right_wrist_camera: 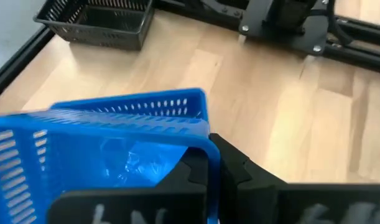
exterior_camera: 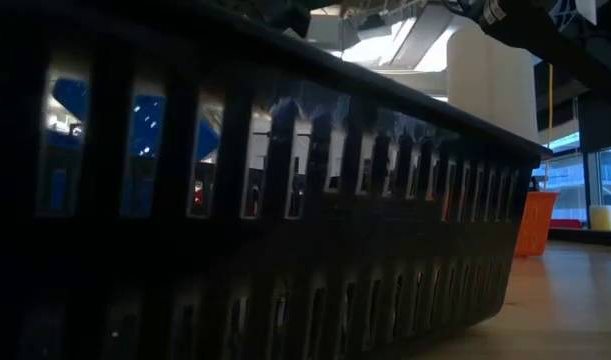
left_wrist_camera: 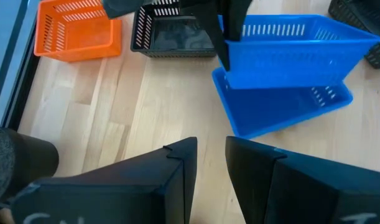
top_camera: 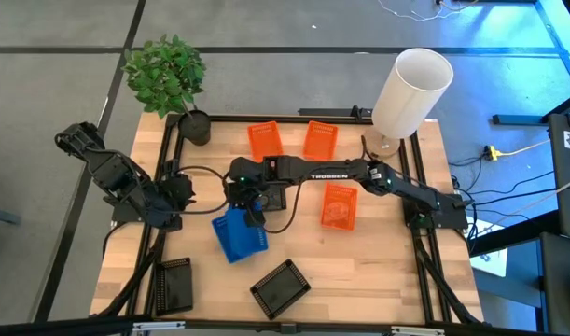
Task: Stack baskets by color
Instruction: Stack the bottom blue bin on top of the top blue bin
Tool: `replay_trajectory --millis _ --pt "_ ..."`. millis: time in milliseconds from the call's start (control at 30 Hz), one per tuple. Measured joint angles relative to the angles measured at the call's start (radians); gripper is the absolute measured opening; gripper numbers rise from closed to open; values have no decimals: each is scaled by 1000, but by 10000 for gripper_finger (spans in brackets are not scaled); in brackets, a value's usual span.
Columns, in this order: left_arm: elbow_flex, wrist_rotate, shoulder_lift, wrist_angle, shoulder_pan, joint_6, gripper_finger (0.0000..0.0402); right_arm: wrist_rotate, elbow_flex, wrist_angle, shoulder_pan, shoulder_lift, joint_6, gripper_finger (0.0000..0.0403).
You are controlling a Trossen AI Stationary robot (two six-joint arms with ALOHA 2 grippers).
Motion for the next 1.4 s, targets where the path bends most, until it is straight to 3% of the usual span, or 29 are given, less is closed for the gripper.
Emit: replay_trajectory --millis 800,1000,1167,1400 --pt "0 0 0 0 0 3 76 1 0 21 0 -7 4 79" --pt "0 0 0 0 0 2 76 2 0 13 -3 -60 40 64" --pt "0 -2 0 0 0 1 76 8 0 -26 -5 -135 53 12" --pt "0 -13 0 1 0 -1 76 168 1 -251 -5 -258 2 2"
